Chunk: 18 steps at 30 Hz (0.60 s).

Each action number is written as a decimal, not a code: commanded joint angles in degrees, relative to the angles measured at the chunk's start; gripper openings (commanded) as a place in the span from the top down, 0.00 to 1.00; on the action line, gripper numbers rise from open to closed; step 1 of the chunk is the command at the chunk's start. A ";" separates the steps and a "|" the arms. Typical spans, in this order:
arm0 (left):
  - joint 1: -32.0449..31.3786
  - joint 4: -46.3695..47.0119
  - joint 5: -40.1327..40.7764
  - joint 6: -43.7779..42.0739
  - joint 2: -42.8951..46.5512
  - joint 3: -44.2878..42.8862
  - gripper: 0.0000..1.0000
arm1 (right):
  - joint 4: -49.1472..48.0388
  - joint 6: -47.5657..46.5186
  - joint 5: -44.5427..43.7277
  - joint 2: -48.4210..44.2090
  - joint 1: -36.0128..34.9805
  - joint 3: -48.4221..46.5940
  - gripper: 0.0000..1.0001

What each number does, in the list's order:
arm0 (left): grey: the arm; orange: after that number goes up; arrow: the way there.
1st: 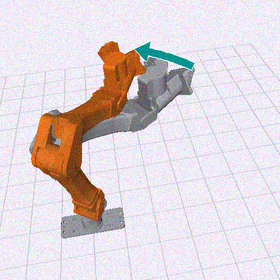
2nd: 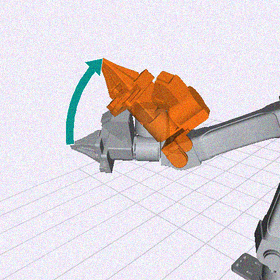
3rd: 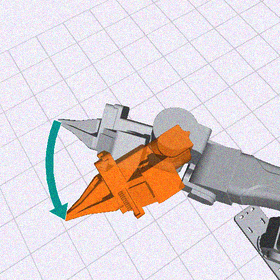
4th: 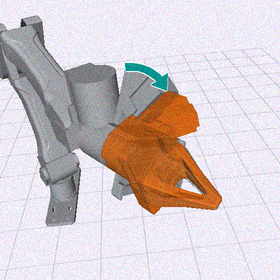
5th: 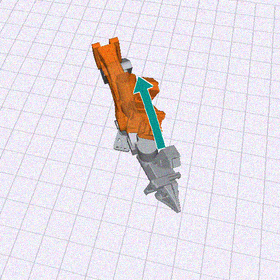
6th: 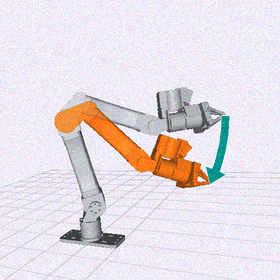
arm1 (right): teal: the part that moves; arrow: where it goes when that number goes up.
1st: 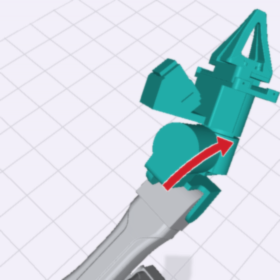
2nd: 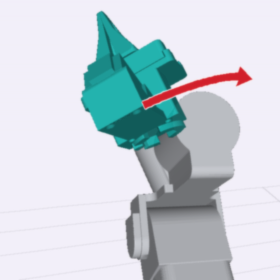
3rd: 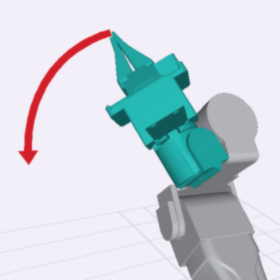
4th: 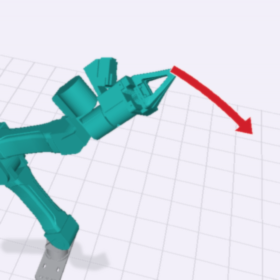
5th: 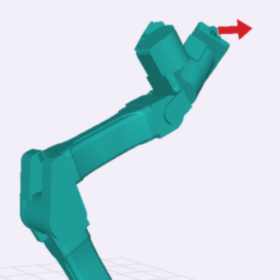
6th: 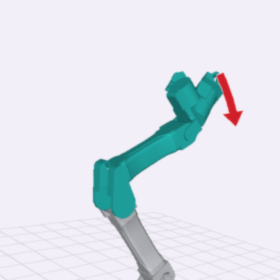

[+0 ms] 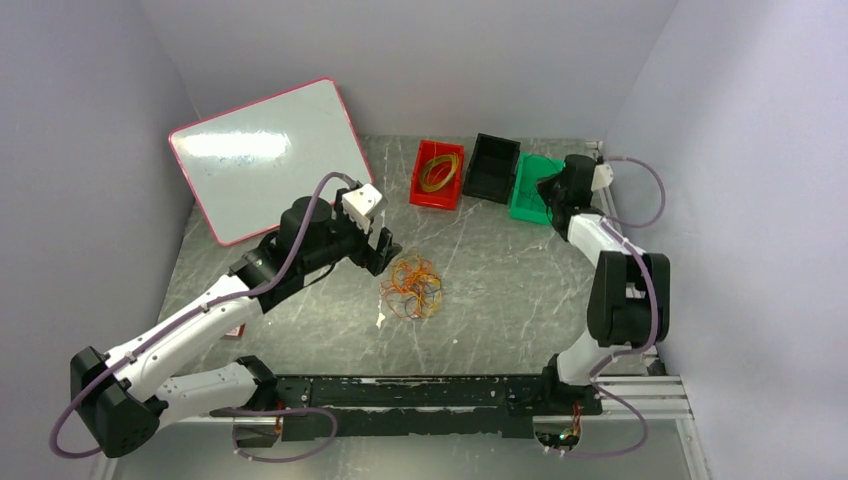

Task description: Untangle the cables

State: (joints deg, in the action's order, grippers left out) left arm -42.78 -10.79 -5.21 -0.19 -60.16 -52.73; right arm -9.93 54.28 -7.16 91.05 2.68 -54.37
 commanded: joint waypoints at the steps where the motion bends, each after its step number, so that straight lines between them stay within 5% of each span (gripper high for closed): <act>1: 0.26 -0.74 0.97 0.19 1.07 0.35 0.11 | 3.73 -9.85 5.36 5.84 0.22 -6.88 1.00; 18: 0.32 -0.96 0.82 0.88 1.52 0.47 0.11 | 15.67 -18.67 9.50 28.48 2.78 -28.06 1.00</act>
State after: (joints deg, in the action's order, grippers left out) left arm -42.78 -11.81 -5.13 -0.01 -59.53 -52.73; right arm 1.96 38.30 2.42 115.74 4.97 -78.87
